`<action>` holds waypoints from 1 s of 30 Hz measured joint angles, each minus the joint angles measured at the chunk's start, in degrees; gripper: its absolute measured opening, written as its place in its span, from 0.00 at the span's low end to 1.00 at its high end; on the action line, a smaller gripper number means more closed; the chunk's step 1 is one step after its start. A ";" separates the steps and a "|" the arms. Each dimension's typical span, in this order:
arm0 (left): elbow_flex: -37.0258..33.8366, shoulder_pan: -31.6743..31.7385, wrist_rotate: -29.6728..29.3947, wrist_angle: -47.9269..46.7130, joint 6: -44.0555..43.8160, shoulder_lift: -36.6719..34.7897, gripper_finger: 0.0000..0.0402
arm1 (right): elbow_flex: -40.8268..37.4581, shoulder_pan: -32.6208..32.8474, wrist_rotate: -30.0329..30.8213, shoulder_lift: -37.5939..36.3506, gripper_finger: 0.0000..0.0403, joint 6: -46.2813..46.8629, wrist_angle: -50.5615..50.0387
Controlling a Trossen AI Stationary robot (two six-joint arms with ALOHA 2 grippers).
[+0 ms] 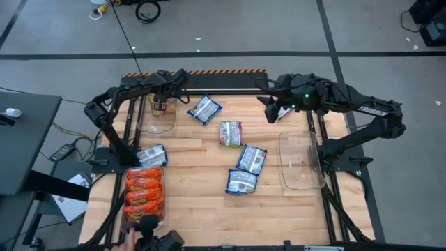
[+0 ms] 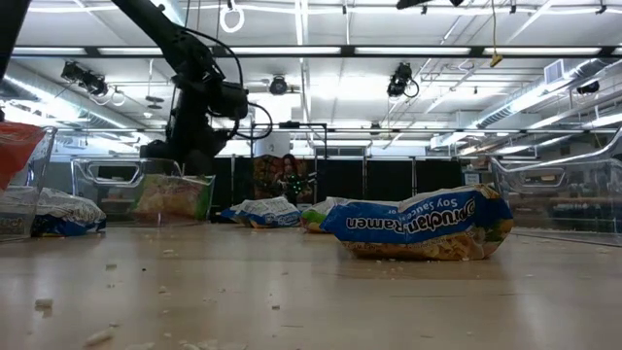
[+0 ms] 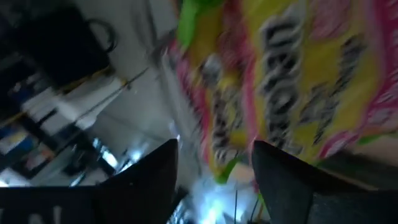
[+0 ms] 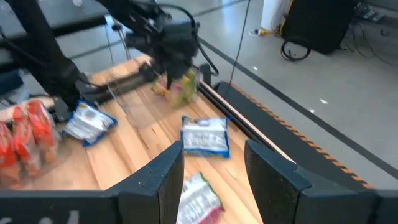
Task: Sort Maruchan noodles
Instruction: Put the top left green noodle pack into the top left transparent bin, then put the right green noodle pack into the top left transparent bin
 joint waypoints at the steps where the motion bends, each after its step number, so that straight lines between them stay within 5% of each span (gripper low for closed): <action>1: 0.01 -0.26 -0.94 -0.81 -1.01 -0.48 0.53 | -0.33 -0.41 0.53 0.01 0.43 0.40 -0.68; 10: 3.46 -3.17 9.15 -10.72 -25.13 -11.29 0.53 | -10.04 -11.62 3.86 2.33 0.43 6.06 -5.06; 19: 3.72 -7.05 37.51 -10.45 -53.38 -27.88 0.53 | -20.84 -30.69 -0.59 15.24 0.45 19.57 -5.88; 25: 3.72 -15.01 38.11 -8.29 -61.20 -34.28 0.53 | -20.65 -40.98 -8.56 23.70 0.51 29.88 -5.39; 30: 3.72 -21.53 31.88 -8.21 -65.49 -35.79 0.53 | -20.63 -48.26 -15.94 28.04 0.59 34.29 -5.25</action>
